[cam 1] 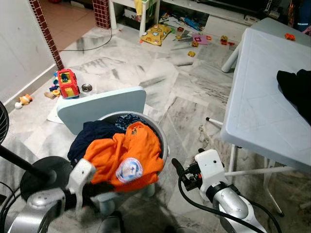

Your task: Hang hanger

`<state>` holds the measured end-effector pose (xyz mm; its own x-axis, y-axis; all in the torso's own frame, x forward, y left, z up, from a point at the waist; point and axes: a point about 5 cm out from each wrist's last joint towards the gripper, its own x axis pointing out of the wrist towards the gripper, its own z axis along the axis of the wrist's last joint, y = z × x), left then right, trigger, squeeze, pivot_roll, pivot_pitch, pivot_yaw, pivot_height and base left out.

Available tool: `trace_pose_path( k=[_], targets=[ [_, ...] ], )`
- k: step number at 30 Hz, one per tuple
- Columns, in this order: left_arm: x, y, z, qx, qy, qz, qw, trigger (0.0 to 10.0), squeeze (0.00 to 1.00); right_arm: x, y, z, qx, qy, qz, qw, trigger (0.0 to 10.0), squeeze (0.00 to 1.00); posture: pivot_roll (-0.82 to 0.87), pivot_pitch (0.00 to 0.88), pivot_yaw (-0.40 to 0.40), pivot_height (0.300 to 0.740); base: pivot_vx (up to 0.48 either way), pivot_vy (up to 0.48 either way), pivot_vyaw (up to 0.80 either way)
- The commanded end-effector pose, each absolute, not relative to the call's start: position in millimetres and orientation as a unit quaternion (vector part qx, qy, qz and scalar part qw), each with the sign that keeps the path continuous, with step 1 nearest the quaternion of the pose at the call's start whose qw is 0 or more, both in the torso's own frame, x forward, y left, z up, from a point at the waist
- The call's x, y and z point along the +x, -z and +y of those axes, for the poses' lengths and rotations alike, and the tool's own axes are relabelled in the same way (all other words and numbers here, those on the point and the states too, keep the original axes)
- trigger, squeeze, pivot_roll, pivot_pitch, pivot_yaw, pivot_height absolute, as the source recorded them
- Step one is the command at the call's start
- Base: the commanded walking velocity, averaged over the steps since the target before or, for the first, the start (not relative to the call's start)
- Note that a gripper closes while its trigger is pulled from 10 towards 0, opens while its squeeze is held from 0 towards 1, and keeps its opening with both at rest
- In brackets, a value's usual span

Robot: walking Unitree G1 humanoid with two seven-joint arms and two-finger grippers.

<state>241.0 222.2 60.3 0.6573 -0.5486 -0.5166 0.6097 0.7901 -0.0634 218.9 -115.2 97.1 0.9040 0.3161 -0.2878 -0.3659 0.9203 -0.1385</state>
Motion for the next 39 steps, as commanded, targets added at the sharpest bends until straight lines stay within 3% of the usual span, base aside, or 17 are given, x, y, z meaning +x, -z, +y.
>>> trace_pose_path(
  k=[1,4,8,14,18,24,29,35,39],
  targets=[
    [250.1,-65.1,223.1,0.084,0.297,0.235,0.922,10.0,1.0,217.6,-94.8,-119.8,-0.096,-0.169,0.135,0.972,10.0,0.0,0.1,0.151,-0.118,0.74,0.0,0.0,0.0],
    [256.3,-71.4,219.4,0.098,0.298,0.216,0.925,10.0,1.0,218.0,-94.7,-119.1,-0.096,-0.169,0.135,0.971,10.0,0.0,0.09,0.151,-0.118,0.74,0.0,0.0,0.0],
    [272.0,-99.4,193.9,0.168,0.319,0.103,0.927,10.0,1.0,219.4,-94.8,-118.6,-0.098,-0.173,0.134,0.971,10.0,0.0,0.1,0.143,-0.121,0.74,0.0,0.0,0.0],
    [280.8,-117.7,183.5,0.171,0.327,0.048,0.928,10.0,1.0,221.7,-94.6,-120.6,-0.102,-0.173,0.134,0.971,10.0,0.0,0.1,0.138,-0.125,0.74,0.0,0.0,0.0],
    [297.1,-137.2,187.3,0.132,0.281,0.011,0.95,10.0,1.0,223.9,-95.2,-120.3,-0.103,-0.174,0.131,0.97,10.0,0.0,0.11,0.131,-0.125,0.74,0.0,0.0,0.0],
    [304.6,-136.2,193.1,0.158,0.274,0.03,0.948,10.0,1.0,225.5,-94.9,-118.0,-0.103,-0.176,0.129,0.97,10.0,0.0,0.11,0.127,-0.123,0.74,0.0,0.0,0.0],
    [313.5,-121.5,221.1,0.118,0.2,0.113,0.966,10.0,1.0,225.3,-94.3,-118.4,-0.104,-0.175,0.129,0.971,10.0,0.0,0.11,0.129,-0.12,0.74,0.0,0.0,0.0],
    [311.2,-104.4,209.2,0.112,0.282,0.187,0.934,10.0,1.0,225.4,-94.4,-116.3,-0.103,-0.176,0.128,0.97,10.0,0.0,0.11,0.132,-0.12,0.74,0.0,0.0,0.0],
    [318.0,-102.5,202.8,0.12,0.291,0.184,0.931,10.0,1.0,226.3,-95.2,-116.0,-0.105,-0.176,0.126,0.971,10.0,0.0,0.1,0.13,-0.117,0.74,0.0,0.0,0.0]
  ],
)
